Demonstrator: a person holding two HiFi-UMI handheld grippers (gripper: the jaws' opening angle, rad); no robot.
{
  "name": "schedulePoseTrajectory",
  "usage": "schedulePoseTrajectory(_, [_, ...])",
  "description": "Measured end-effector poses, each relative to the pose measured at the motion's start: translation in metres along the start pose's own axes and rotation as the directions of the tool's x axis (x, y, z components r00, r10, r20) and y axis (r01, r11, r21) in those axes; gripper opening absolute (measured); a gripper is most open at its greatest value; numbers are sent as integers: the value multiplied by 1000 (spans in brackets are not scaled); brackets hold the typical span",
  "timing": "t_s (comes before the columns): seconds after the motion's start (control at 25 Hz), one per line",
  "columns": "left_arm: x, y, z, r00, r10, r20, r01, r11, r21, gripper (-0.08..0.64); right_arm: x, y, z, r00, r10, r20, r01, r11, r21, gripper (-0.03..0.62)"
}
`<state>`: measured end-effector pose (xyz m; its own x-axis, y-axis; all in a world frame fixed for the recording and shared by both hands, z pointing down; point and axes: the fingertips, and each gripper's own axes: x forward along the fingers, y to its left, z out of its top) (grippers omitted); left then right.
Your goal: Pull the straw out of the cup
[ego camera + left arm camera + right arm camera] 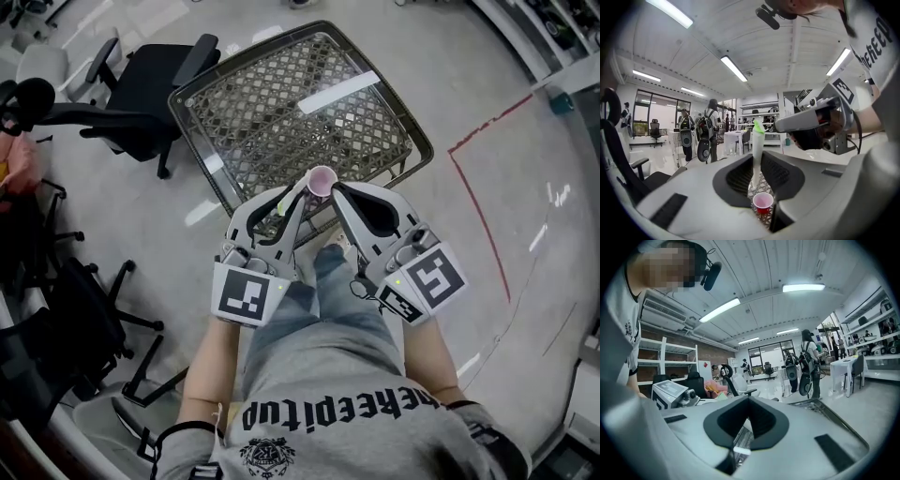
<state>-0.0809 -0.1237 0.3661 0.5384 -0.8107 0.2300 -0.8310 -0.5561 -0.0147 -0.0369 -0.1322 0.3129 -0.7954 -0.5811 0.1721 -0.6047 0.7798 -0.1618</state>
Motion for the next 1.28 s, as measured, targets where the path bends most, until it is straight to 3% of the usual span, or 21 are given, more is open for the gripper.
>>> schedulePoseTrajectory(0.72, [-67, 16, 26, 992, 90, 89, -89, 996, -14, 87, 23, 58, 3, 994, 111, 7, -110, 992, -55, 12])
schedulePoseTrajectory(1.28, [-101, 18, 40, 984, 98, 148, -97, 995, -11, 87, 26, 87, 13, 993, 115, 27, -112, 988, -109, 9])
